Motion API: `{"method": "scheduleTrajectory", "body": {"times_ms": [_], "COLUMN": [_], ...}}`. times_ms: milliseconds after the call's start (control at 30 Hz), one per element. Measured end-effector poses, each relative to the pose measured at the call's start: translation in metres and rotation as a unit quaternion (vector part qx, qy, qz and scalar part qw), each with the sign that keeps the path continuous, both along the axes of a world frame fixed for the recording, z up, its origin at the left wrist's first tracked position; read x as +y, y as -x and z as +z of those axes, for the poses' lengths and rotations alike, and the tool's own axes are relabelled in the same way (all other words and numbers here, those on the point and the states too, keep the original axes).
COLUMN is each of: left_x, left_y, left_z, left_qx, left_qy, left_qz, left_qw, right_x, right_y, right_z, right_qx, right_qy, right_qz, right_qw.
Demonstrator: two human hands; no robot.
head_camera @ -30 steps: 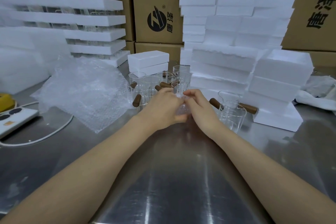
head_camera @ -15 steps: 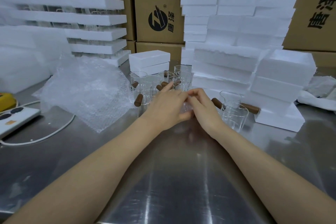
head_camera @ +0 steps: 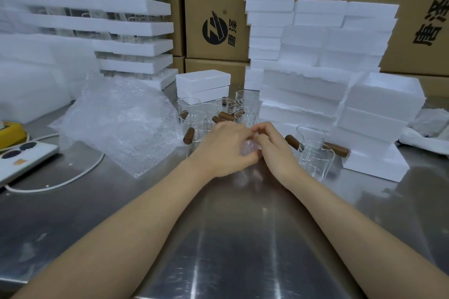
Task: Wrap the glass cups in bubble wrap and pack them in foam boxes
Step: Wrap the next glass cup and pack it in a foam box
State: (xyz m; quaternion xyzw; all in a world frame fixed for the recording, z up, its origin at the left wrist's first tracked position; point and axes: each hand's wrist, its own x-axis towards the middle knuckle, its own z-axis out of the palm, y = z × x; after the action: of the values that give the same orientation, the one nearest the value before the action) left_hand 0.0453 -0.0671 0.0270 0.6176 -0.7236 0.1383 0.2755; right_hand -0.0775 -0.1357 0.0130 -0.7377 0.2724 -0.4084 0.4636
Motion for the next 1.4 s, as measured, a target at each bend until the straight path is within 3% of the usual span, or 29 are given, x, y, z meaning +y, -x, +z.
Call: {"method": "scheduleTrajectory", "body": {"times_ms": [67,200,267,433,500,600,700,767,867,933,1000,1267,1333,1400], "left_x": [0.002,0.001,-0.001,-0.008,-0.007,0.003,0.010,0.011,0.012,0.012,0.012,-0.002,0.000,0.005], "left_y": [-0.011,-0.016,-0.018,-0.019,-0.018,-0.024,-0.033,-0.036,-0.032,-0.028,-0.026,-0.004,-0.006,-0.013], "left_z": [-0.002,-0.001,-0.003,-0.005,-0.004,0.003,0.012,0.017,0.018,0.016,0.016,0.008,0.007,0.006], "left_qx": [0.041,0.189,0.180,0.062,0.088,0.238,0.289,0.262,0.124,0.016,-0.029,-0.104,-0.071,0.033], "left_qy": [0.024,-0.047,-0.052,-0.089,-0.117,-0.037,0.104,0.115,0.070,0.035,0.007,-0.045,-0.053,-0.037], "left_qz": [-0.008,-0.063,-0.056,-0.005,-0.013,-0.044,-0.017,0.005,0.016,0.019,0.019,0.050,0.040,-0.010], "left_qw": [0.999,0.979,0.981,0.994,0.989,0.969,0.951,0.958,0.990,0.999,0.999,0.992,0.995,0.999], "right_x": [0.000,0.000,-0.001,-0.004,-0.003,-0.003,-0.003,-0.004,-0.003,-0.004,-0.005,-0.006,-0.007,-0.004], "right_y": [0.000,0.000,0.000,-0.001,-0.001,-0.003,-0.002,-0.001,0.000,0.002,0.004,-0.004,-0.004,-0.003], "right_z": [0.001,0.000,-0.001,-0.003,-0.004,-0.003,-0.002,-0.003,-0.005,-0.004,-0.001,0.006,0.004,-0.001], "right_qx": [0.007,0.020,0.032,0.038,0.036,-0.014,-0.055,-0.033,0.054,0.148,0.219,0.322,0.300,0.211], "right_qy": [-0.003,-0.004,0.011,0.024,0.021,0.011,0.001,0.018,0.098,0.204,0.280,0.344,0.363,0.340], "right_qz": [-0.006,-0.008,-0.011,-0.006,-0.005,-0.010,-0.007,-0.001,0.004,0.010,0.007,-0.056,-0.075,-0.065], "right_qw": [1.000,1.000,0.999,0.999,0.999,1.000,0.998,0.999,0.994,0.968,0.935,0.880,0.879,0.914]}}
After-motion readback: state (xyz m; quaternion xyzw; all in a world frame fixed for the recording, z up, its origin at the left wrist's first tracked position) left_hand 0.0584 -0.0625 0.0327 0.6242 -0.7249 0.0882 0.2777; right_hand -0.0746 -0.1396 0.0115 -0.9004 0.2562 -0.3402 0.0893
